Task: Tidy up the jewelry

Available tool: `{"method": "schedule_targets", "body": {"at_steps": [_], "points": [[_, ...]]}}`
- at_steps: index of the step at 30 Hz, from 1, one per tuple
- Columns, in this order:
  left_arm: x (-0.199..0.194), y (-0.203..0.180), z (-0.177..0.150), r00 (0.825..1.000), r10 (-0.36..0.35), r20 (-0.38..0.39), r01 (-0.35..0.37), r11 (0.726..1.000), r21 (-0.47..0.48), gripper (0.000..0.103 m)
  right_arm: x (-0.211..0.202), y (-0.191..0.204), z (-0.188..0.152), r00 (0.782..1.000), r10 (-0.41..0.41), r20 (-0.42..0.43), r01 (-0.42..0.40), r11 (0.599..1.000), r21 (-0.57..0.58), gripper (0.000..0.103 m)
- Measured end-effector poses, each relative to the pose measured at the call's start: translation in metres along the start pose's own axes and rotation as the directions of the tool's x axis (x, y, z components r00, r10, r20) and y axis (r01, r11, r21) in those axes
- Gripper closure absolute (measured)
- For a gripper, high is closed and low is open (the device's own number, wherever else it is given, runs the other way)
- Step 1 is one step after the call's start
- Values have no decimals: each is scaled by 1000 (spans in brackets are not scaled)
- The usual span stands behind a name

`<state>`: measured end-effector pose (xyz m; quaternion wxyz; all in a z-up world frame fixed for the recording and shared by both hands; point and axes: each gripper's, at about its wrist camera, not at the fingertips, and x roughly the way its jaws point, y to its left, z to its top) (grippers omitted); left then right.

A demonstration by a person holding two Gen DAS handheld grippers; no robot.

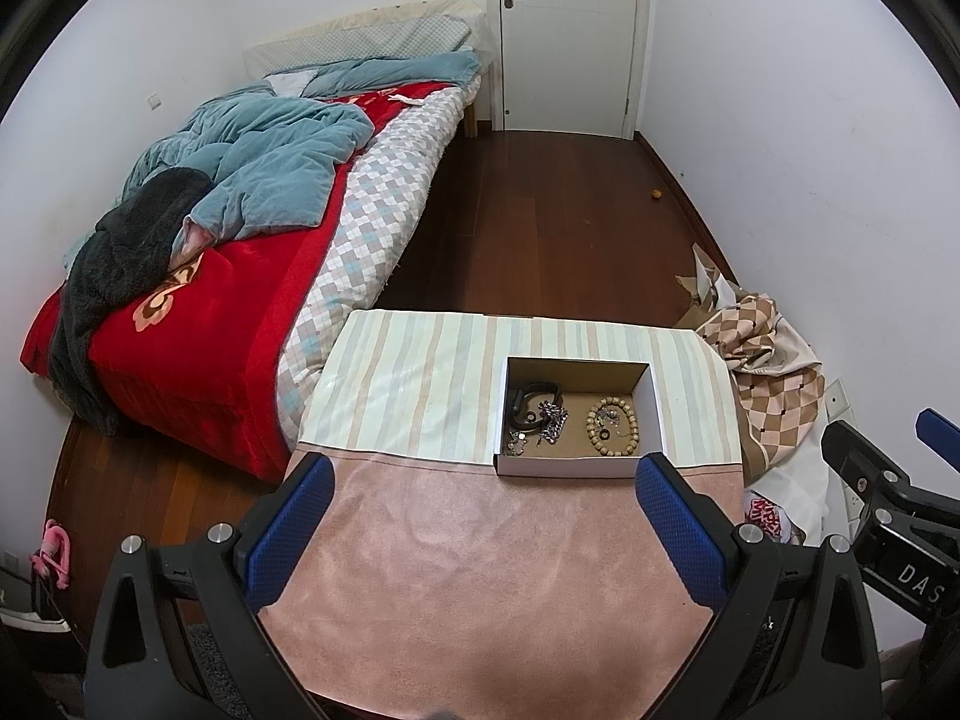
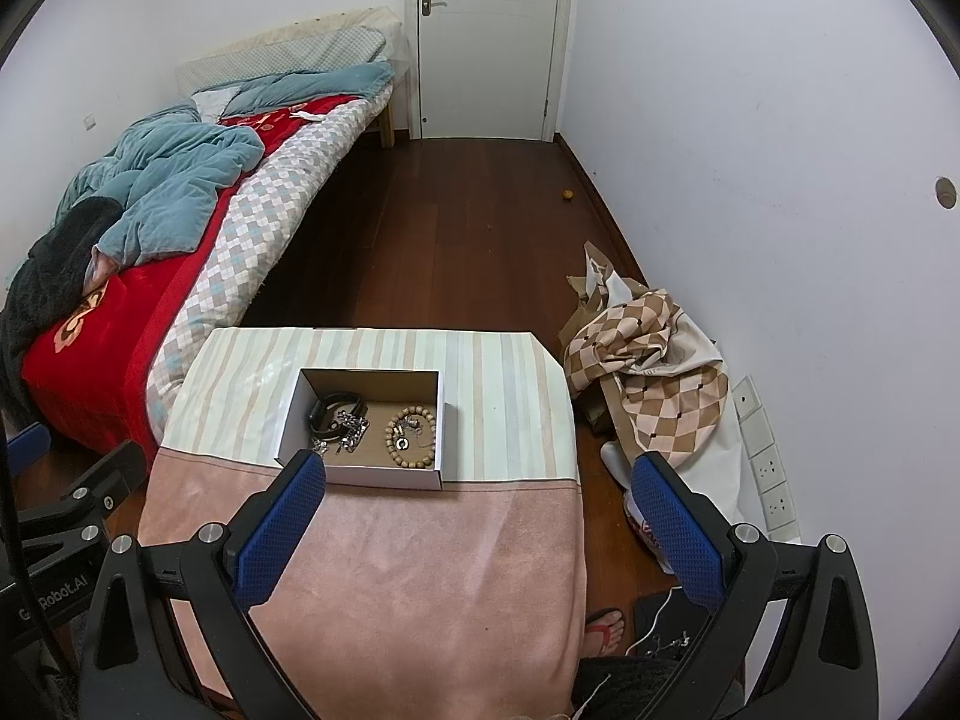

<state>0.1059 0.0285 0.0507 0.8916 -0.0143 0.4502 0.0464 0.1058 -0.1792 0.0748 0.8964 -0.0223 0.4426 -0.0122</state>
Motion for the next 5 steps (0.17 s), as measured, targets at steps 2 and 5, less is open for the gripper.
{"method": "schedule_targets", "body": {"at_steps": [2, 5], "points": [[-1, 0, 0, 1000, 0, 0, 0, 1000, -2, 1, 0, 0, 0, 1000, 1, -1, -1, 1000, -1, 0], [-1, 0, 1, 1000, 0, 5, 0, 1000, -1, 1, -1, 1, -1, 1000, 3, -1, -3, 1000, -2, 0]]}}
